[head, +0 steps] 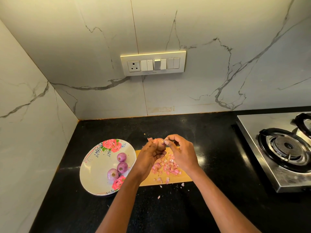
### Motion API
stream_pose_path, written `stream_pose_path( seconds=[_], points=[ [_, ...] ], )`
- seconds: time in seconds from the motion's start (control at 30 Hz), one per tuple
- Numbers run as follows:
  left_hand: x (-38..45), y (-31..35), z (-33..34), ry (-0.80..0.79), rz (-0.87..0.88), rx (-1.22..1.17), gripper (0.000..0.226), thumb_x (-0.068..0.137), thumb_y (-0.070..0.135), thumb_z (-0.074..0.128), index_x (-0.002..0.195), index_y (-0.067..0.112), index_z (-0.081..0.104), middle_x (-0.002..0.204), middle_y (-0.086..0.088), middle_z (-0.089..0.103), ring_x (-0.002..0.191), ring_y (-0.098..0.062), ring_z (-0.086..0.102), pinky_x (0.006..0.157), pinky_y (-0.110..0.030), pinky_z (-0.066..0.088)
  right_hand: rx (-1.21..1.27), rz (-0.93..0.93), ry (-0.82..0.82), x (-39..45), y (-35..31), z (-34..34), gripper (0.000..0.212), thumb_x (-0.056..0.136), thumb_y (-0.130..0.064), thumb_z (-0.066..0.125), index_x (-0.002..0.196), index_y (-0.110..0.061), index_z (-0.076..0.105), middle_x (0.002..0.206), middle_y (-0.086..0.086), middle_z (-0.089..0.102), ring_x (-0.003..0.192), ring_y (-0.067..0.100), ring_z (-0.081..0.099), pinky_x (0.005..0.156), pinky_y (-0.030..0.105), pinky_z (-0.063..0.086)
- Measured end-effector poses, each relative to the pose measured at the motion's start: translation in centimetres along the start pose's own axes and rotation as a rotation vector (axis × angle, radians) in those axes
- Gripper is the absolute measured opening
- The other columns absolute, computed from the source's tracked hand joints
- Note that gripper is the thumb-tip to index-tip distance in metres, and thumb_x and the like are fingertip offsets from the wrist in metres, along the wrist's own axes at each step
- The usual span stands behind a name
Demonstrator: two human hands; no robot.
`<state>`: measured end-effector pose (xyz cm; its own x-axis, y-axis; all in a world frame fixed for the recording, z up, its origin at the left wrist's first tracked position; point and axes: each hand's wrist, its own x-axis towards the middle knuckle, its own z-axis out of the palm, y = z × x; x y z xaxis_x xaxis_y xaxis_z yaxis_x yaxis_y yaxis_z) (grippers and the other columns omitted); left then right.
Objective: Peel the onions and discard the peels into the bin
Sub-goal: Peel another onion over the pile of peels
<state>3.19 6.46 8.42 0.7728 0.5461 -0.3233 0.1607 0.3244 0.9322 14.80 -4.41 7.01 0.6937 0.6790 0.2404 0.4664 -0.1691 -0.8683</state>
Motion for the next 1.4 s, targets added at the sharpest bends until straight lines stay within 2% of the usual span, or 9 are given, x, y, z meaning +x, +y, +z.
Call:
stream_pose_path(
  seconds=[0.2, 0.33, 0.5, 0.67, 0.83, 0.97, 1.07, 1.23, 1.4],
  points=[
    [0.2, 0.6, -0.1, 0.036, -0.049, 0.053, 0.048, 0.11, 0.039, 0.031, 0.108, 0.012, 0.07, 0.094, -0.01, 0.067, 0.08, -0.015, 0.061, 0.08, -0.027, 0.053, 0.04, 0.041, -0.045, -0.1, 0.2, 0.4, 0.019, 0.099, -0.031, 0.064, 0.113, -0.02, 0.07, 0.104, -0.011, 0.071, 0.1, 0.001, 0.064, 0.08, 0.01, 0.048],
    [0.1, 0.9, 0.2, 0.065, -0.041, 0.055, 0.045, 0.11, 0.041, 0.029, 0.104, 0.02, 0.069, 0.099, -0.01, 0.066, 0.085, -0.017, 0.06, 0.08, -0.028, 0.052, 0.063, 0.07, -0.055, -0.1, 0.2, 0.6, 0.024, 0.094, -0.032, 0.073, 0.116, -0.023, 0.071, 0.108, -0.014, 0.07, 0.1, 0.004, 0.064, 0.081, 0.014, 0.051],
    [-0.1, 0.5, 0.4, 0.045, -0.029, 0.104, 0.044, 0.11, 0.037, 0.034, 0.11, 0.006, 0.065, 0.099, -0.008, 0.065, 0.087, -0.017, 0.061, 0.083, -0.025, 0.054, 0.158, 0.112, 0.021, -0.4, 0.0, 0.9, 0.008, 0.091, -0.027, 0.075, 0.098, -0.024, 0.077, 0.093, -0.015, 0.073, 0.092, 0.004, 0.067, 0.078, 0.014, 0.051],
    [-0.3, 0.2, 0.7, 0.053, -0.046, 0.086, 0.044, 0.11, 0.034, 0.036, 0.117, 0.002, 0.065, 0.096, -0.007, 0.065, 0.081, -0.014, 0.061, 0.08, -0.025, 0.054, 0.029, 0.069, 0.048, -0.8, 0.0, 1.2, 0.009, 0.096, -0.028, 0.069, 0.103, -0.025, 0.073, 0.097, -0.021, 0.069, 0.097, -0.003, 0.063, 0.077, 0.008, 0.048],
    [-0.4, 0.4, 0.3, 0.043, -0.14, -0.016, 0.049, 0.11, 0.035, 0.035, 0.121, -0.002, 0.066, 0.088, -0.009, 0.062, 0.071, -0.013, 0.055, 0.07, -0.025, 0.051, -0.078, -0.038, -0.02, -0.6, 0.3, 0.7, 0.016, 0.1, -0.025, 0.063, 0.112, -0.017, 0.07, 0.103, -0.012, 0.07, 0.095, 0.0, 0.065, 0.08, 0.008, 0.048],
    [-0.1, 0.4, 0.1, 0.038, -0.17, -0.042, 0.05, 0.109, 0.038, 0.035, 0.121, 0.0, 0.067, 0.099, -0.014, 0.063, 0.08, -0.017, 0.059, 0.076, -0.026, 0.053, -0.022, 0.007, -0.021, -0.6, 0.0, 0.5, 0.011, 0.103, -0.026, 0.057, 0.113, -0.026, 0.062, 0.098, -0.012, 0.071, 0.086, -0.002, 0.065, 0.073, 0.009, 0.049],
    [-0.1, 0.3, 0.0, 0.051, -0.172, -0.079, 0.049, 0.109, 0.037, 0.036, 0.122, 0.001, 0.067, 0.111, -0.016, 0.065, 0.092, -0.021, 0.064, 0.082, -0.027, 0.054, 0.013, 0.03, 0.005, -0.6, -0.2, 0.5, 0.009, 0.103, -0.026, 0.056, 0.111, -0.031, 0.058, 0.096, -0.012, 0.072, 0.087, 0.0, 0.067, 0.073, 0.011, 0.052],
    [-0.1, 0.3, -0.2, 0.092, -0.126, -0.147, 0.032, 0.109, 0.033, 0.039, 0.122, 0.013, 0.061, 0.116, -0.017, 0.064, 0.089, -0.019, 0.064, 0.076, -0.024, 0.056, -0.077, 0.039, 0.0, -0.3, 0.7, 0.3, 0.017, 0.098, -0.017, 0.067, 0.113, -0.024, 0.069, 0.104, -0.017, 0.068, 0.097, -0.009, 0.062, 0.081, 0.005, 0.047],
    [0.2, 0.1, -0.7, 0.132, -0.095, -0.104, 0.033, 0.108, 0.033, 0.042, 0.13, 0.012, 0.054, 0.121, -0.015, 0.063, 0.093, -0.02, 0.065, 0.077, -0.023, 0.055, -0.19, -0.023, -0.003, -0.4, 1.2, 0.1, 0.011, 0.094, -0.02, 0.071, 0.104, -0.026, 0.072, 0.104, -0.013, 0.067, 0.096, -0.001, 0.061, 0.08, 0.008, 0.046]
  ],
)
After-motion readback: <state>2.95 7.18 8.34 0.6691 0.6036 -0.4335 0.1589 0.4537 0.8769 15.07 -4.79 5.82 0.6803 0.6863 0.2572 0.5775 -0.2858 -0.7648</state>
